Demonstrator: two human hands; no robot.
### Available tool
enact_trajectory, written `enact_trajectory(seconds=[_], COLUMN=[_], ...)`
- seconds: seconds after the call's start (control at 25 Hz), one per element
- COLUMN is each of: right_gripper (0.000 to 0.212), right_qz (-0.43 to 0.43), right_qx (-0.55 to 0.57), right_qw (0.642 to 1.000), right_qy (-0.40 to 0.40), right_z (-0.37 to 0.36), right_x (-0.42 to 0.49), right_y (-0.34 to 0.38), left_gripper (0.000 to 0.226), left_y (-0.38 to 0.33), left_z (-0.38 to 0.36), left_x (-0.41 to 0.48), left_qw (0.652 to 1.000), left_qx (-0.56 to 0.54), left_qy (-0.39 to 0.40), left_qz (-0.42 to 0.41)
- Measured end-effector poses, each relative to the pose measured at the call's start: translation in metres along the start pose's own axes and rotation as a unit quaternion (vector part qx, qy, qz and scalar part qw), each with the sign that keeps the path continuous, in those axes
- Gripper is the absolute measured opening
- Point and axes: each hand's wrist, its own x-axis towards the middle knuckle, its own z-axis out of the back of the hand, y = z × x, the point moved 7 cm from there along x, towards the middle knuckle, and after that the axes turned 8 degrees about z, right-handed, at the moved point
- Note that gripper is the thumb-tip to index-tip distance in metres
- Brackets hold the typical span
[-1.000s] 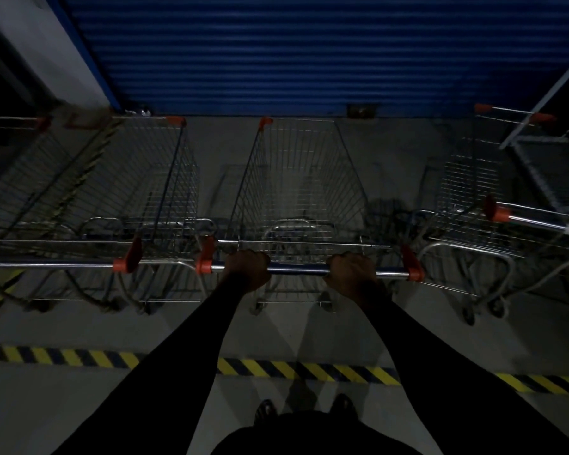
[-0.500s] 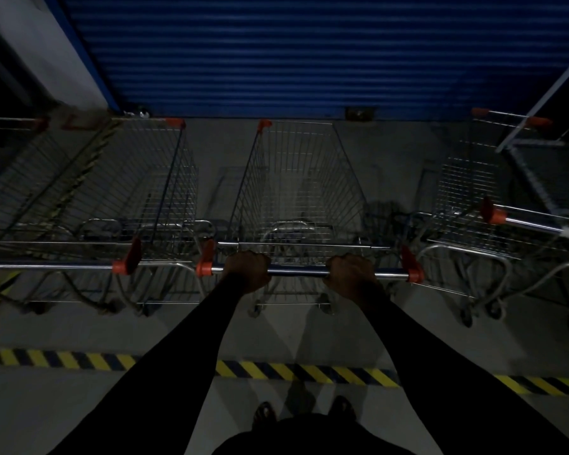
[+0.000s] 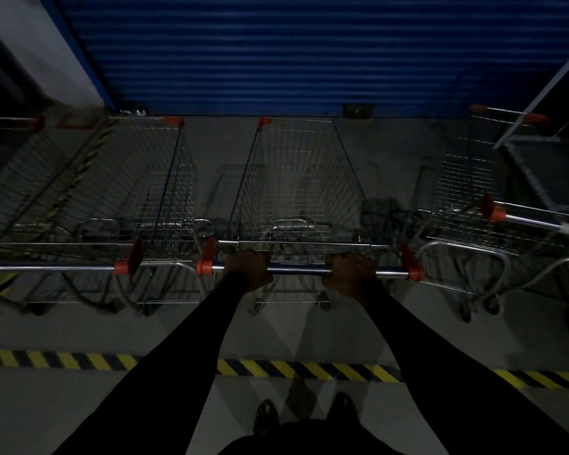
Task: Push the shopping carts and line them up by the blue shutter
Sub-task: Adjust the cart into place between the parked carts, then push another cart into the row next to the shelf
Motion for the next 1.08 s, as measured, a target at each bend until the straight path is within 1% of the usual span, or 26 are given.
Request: enact_trajectory(seconds=[0.08,0.16,0.24,0.28,0.32,0.4,0.48,0.56,0.64,0.72,0.84,0.92,1.0,1.08], right_gripper=[0.046,0.053,0.058,0.058,0.059,0.059,0.059,0.059,0.058,0.056,0.046,0.046,0.048,0.049], right_qz=[0.016,0.019,0.012,0.010,0.012,0.016,0.012,0.004,-0.026,-0.053,-0.052,-0.038,-0.033,-0.026], right_qx=[0.048,0.128,0.232,0.257,0.257,0.226,0.184,0.145,0.168,0.199,0.227,0.248,0.248,0.201], right_qw=[0.999,0.992,0.969,0.958,0.953,0.952,0.954,0.958,0.958,0.950,0.935,0.925,0.929,0.943], right_qy=[0.008,-0.007,-0.080,-0.124,-0.161,-0.203,-0.236,-0.248,-0.233,-0.236,-0.268,-0.284,-0.273,-0.263], right_z=[0.006,0.013,0.022,0.026,0.031,0.040,0.051,0.057,0.058,0.060,0.070,0.078,0.084,0.087], right_x=[-0.003,-0.007,-0.014,-0.020,-0.025,-0.034,-0.044,-0.051,-0.056,-0.062,-0.074,-0.083,-0.095,-0.109], right_y=[0.003,0.002,-0.003,-0.007,-0.010,-0.016,-0.027,-0.046,-0.076,-0.119,-0.191,-0.240,-0.295,-0.353], left_gripper=[0.057,0.071,0.081,0.082,0.083,0.085,0.088,0.088,0.084,0.080,0.080,0.079,0.080,0.078], left_y=[-0.002,-0.005,-0.010,-0.016,-0.021,-0.037,-0.061,-0.092,-0.128,-0.171,-0.244,-0.296,-0.358,-0.427], left_z=[0.006,0.016,0.026,0.031,0.035,0.046,0.056,0.068,0.081,0.095,0.115,0.125,0.133,0.138], left_x=[-0.005,-0.012,-0.018,-0.019,-0.019,-0.016,-0.011,-0.008,-0.003,0.006,0.022,0.035,0.047,0.058], left_qw=[1.000,0.998,0.994,0.990,0.987,0.981,0.978,0.977,0.975,0.970,0.959,0.956,0.956,0.959], left_qx=[-0.022,-0.053,-0.096,-0.118,-0.137,-0.161,-0.175,-0.174,-0.175,-0.183,-0.205,-0.207,-0.204,-0.189], left_qy=[0.005,-0.020,-0.054,-0.070,-0.085,-0.107,-0.115,-0.118,-0.125,-0.150,-0.183,-0.196,-0.197,-0.190], left_qz=[-0.001,0.007,0.013,0.010,0.007,-0.001,-0.021,-0.039,-0.048,-0.054,-0.068,-0.066,-0.072,-0.092])
